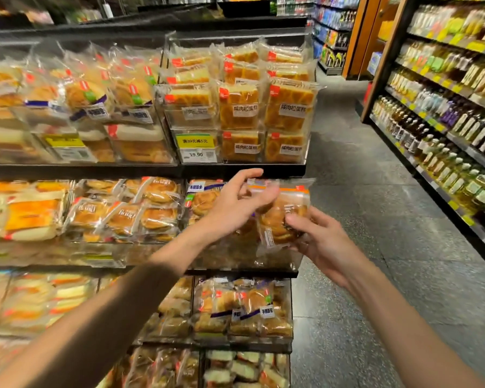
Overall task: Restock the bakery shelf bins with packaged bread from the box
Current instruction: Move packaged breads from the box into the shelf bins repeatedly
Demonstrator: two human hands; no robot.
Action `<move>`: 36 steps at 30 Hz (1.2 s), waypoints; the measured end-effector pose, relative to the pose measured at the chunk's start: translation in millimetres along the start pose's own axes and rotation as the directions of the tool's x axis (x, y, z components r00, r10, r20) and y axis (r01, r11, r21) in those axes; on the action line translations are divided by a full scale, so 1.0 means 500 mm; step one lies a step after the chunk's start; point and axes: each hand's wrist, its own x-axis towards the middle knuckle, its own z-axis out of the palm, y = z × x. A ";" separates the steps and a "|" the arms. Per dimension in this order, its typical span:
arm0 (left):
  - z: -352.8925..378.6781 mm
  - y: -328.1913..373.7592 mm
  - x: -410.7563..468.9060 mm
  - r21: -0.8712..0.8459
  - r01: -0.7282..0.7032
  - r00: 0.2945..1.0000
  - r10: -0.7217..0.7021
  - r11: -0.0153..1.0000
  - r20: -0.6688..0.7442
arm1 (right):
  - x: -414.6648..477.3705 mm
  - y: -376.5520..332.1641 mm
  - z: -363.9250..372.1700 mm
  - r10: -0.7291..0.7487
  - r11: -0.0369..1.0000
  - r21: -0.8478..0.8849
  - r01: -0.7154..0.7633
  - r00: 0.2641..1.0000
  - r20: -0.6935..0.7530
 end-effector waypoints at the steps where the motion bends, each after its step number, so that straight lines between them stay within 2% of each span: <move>1: -0.027 -0.003 -0.014 0.006 0.018 1.000 -0.018 1.000 0.011 | 0.002 0.000 0.024 -0.002 0.998 -0.055 0.003 1.000 0.028; 5: -0.147 -0.018 -0.084 0.174 0.041 0.999 -0.039 0.984 -0.012 | 0.009 0.016 0.130 0.002 0.967 -0.253 0.025 0.995 0.104; 9: -0.271 -0.048 -0.187 0.153 0.014 0.994 0.003 0.988 -0.108 | 0.008 0.064 0.262 0.013 0.916 -0.397 0.062 0.983 0.182; 12: -0.388 -0.082 -0.268 0.135 0.046 0.992 -0.030 0.990 -0.121 | 0.011 0.117 0.373 0.046 0.923 -0.381 0.055 0.967 0.250; 14: -0.456 -0.108 -0.312 0.067 0.076 0.992 -0.068 0.995 -0.102 | 0.018 0.156 0.442 0.087 0.929 -0.369 -0.001 0.972 0.216; 19: -0.604 -0.167 -0.400 -0.049 0.183 0.981 -0.186 0.982 -0.062 | 0.035 0.269 0.612 0.081 0.919 -0.394 -0.026 0.989 0.122; 21: -0.641 -0.187 -0.416 -0.073 0.199 0.969 -0.207 0.977 -0.133 | 0.034 0.296 0.665 0.105 0.951 -0.299 -0.085 0.993 0.053; 23: -0.664 -0.210 -0.421 -0.024 0.183 0.949 -0.183 0.983 -0.258 | 0.034 0.312 0.700 0.113 0.972 -0.204 -0.112 0.994 -0.006; 26: -0.682 -0.243 -0.420 0.004 0.182 0.875 -0.160 0.983 -0.457 | 0.051 0.321 0.713 0.106 0.994 -0.024 -0.108 0.991 -0.087; 27: -0.680 -0.249 -0.419 -0.022 0.205 0.860 -0.191 0.979 -0.474 | 0.062 0.321 0.711 0.099 0.995 0.023 -0.097 0.987 -0.127; 29: -0.668 -0.257 -0.413 -0.101 0.249 0.874 -0.268 0.963 -0.405 | 0.087 0.320 0.708 0.076 0.996 0.067 -0.065 0.978 -0.193; 32: -0.655 -0.261 -0.383 -0.194 0.186 0.929 -0.236 0.963 -0.283 | 0.128 0.317 0.724 0.050 0.998 0.038 -0.043 0.978 -0.203; 34: -0.659 -0.262 -0.346 -0.161 0.141 0.938 -0.184 0.977 -0.295 | 0.159 0.310 0.743 0.018 1.000 -0.012 -0.022 0.970 -0.244; 36: -0.671 -0.259 -0.304 -0.088 0.135 0.928 -0.157 0.987 -0.338 | 0.199 0.302 0.755 -0.053 0.987 -0.161 0.006 0.956 -0.288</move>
